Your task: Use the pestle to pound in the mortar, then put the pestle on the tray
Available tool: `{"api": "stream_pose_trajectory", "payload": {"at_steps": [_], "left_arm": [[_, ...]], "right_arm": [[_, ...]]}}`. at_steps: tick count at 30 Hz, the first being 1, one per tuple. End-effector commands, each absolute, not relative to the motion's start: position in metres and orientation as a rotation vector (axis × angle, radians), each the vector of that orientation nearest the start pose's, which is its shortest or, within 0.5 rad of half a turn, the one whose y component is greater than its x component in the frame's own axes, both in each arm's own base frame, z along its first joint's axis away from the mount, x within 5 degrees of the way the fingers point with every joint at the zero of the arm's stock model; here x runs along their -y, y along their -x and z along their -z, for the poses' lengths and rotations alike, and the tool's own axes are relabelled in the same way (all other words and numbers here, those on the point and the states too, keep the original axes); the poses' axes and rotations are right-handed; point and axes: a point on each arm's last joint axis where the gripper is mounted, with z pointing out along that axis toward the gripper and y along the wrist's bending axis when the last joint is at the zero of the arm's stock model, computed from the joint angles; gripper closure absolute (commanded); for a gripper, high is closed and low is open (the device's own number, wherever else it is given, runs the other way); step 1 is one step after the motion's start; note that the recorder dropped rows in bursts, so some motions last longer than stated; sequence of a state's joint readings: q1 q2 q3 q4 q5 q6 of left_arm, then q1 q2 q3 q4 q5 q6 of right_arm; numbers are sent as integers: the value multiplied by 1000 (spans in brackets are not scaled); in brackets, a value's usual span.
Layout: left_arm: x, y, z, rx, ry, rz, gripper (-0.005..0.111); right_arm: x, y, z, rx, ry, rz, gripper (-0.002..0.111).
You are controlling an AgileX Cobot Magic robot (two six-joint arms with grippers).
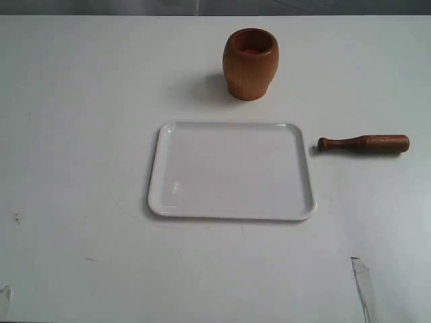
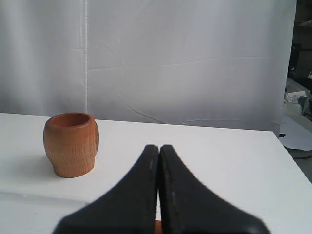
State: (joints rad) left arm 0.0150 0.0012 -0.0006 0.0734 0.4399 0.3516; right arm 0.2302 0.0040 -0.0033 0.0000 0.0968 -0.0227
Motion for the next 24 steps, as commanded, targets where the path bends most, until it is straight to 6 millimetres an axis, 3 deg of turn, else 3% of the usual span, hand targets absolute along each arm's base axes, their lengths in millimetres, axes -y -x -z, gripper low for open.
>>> {"api": "stream_pose_trajectory", "payload": {"at_steps": [1, 13, 24], "left_arm": [[-3, -51, -174, -1897, -361, -302, 107], [-3, -51, -174, -1897, -361, -302, 107], [-3, -51, -174, -1897, -361, -302, 107]], "right_arm": [[-13, -55, -205, -1562, 195, -161, 108], [-13, -55, -210, -1524, 22, -351, 108], [-13, -55, -213, -1503, -26, -397, 108]]}}
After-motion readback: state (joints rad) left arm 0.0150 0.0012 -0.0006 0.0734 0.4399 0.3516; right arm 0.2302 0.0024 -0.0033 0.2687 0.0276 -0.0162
